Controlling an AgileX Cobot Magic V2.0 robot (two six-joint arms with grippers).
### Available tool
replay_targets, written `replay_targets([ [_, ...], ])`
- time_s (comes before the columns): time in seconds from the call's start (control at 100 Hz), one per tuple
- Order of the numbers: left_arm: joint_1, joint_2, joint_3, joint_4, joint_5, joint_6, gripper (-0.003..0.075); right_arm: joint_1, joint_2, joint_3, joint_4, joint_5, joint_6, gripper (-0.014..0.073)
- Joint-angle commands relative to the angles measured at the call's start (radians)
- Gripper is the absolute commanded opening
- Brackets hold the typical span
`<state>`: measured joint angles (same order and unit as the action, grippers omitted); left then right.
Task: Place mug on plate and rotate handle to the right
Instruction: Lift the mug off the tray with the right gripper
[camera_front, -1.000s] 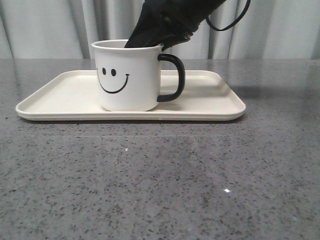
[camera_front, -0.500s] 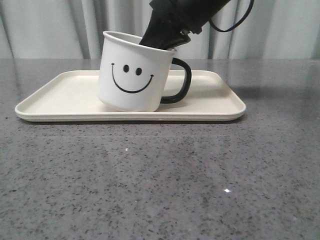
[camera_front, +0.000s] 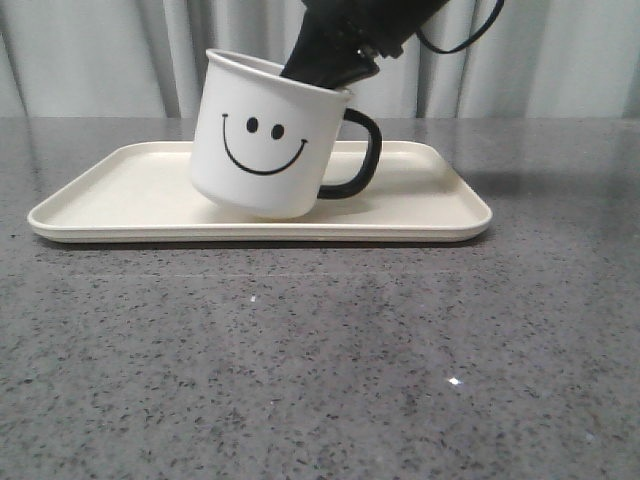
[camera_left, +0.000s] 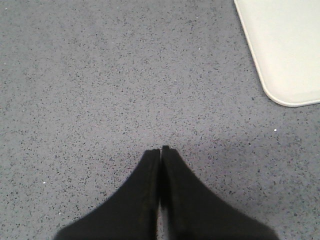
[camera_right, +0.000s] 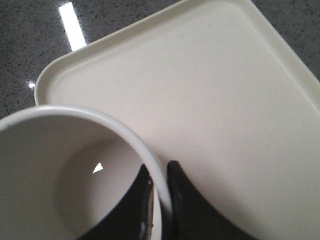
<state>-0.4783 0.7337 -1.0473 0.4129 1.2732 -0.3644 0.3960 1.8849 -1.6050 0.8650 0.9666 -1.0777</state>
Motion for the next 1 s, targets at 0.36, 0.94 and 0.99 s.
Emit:
replay_targets([
  [0.36, -0.006, 0.0, -0.023, 0.024, -0.04, -0.01, -0.002, -0.003, -0.059, -0.44, -0.22, 0.197, 0.22, -0.0062],
  [0.94, -0.006, 0.0, -0.023, 0.024, -0.041, -0.01, -0.002, 0.02, 0.013, -0.49, -0.298, 0.179, 0.345, -0.0062],
  [0.99, -0.006, 0.0, -0.023, 0.024, -0.041, -0.01, -0.002, 0.021, 0.026, -0.49, -0.314, 0.194, 0.345, -0.0062],
])
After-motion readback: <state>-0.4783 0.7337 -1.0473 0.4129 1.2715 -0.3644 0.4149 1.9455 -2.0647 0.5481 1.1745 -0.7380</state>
